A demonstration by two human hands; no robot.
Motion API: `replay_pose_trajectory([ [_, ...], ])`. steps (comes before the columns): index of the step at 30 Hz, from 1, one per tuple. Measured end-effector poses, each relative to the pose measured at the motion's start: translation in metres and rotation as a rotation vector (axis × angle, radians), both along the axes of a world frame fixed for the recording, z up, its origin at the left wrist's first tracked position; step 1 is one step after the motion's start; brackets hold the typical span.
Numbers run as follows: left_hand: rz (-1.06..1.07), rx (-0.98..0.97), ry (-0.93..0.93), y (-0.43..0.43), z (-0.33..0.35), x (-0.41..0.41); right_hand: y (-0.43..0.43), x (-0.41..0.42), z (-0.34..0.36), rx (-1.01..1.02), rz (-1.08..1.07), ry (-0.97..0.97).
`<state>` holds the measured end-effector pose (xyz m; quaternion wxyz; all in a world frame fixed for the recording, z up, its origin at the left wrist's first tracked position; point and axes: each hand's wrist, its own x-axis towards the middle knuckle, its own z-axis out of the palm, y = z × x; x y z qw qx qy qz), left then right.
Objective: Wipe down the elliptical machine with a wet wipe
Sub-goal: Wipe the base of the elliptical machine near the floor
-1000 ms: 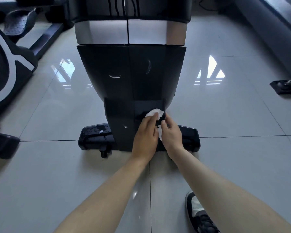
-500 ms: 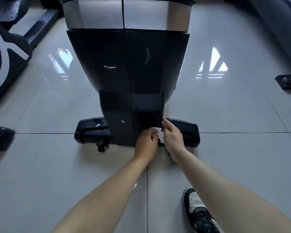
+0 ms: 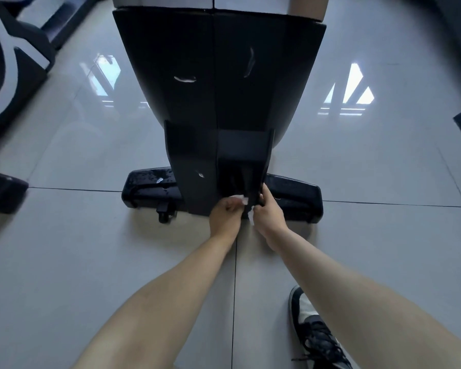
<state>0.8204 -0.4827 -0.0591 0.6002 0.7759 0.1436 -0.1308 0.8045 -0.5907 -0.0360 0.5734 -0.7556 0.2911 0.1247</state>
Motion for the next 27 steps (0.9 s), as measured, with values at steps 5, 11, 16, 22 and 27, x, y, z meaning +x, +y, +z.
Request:
replay_pose_trajectory([
  [5, -0.072, 0.013, -0.015, -0.006, -0.007, 0.004, 0.005, -0.005, -0.002, 0.003, -0.055, -0.022],
  [11, -0.065, 0.134, 0.179, -0.003, -0.042, 0.005, 0.004, 0.003, -0.011, -0.021, -0.022, 0.05],
  [16, 0.111, 0.03, 0.236, 0.006, -0.051, 0.005, 0.007, 0.009, -0.013, -0.06, 0.042, 0.103],
  [22, 0.208, 0.126, 0.145, 0.015, -0.034, 0.004, 0.02, 0.001, -0.008, -0.133, -0.046, 0.012],
  [27, 0.136, 0.142, -0.109, 0.014, -0.007, -0.01, 0.033, -0.018, 0.011, -0.169, -0.178, -0.178],
])
